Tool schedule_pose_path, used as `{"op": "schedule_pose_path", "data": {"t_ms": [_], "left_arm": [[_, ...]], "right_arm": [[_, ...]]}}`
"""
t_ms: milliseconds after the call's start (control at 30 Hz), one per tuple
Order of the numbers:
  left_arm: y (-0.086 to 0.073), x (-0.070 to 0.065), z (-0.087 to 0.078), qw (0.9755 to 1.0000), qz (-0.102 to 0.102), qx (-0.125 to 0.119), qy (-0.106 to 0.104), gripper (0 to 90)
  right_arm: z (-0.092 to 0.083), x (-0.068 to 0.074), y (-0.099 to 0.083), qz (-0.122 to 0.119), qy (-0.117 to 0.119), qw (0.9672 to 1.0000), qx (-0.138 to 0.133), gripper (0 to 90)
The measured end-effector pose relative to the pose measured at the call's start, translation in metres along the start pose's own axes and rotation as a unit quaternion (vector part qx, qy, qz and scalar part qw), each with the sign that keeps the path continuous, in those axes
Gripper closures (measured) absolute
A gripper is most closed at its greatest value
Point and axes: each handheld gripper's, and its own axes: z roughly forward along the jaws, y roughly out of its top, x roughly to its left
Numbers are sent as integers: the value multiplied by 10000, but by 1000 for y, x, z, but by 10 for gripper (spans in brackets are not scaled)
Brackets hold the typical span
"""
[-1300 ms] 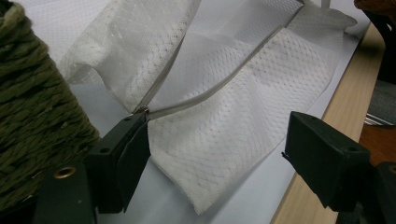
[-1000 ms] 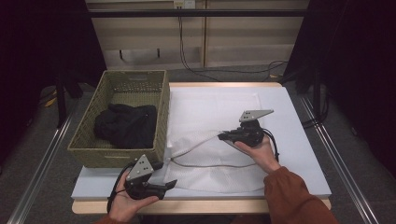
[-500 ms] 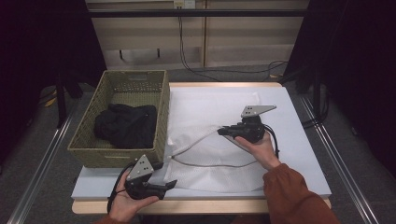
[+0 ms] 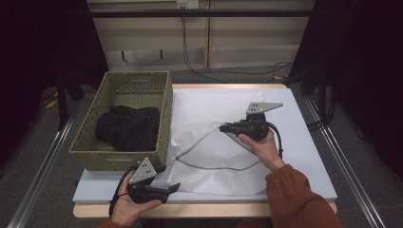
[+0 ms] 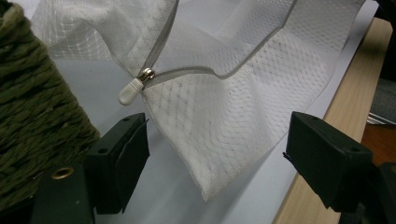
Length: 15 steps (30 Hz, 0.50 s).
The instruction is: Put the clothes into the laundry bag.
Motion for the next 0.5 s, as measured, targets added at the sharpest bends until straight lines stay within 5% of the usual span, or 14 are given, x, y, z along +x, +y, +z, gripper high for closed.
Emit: {"op": "schedule_pose_path", "data": {"t_ms": [500], "left_arm": [[5, -4, -7, 9998, 46, -198, -39, 218]], "right_arm": [[-6, 2, 9, -80, 65, 9998, -176, 886]]}}
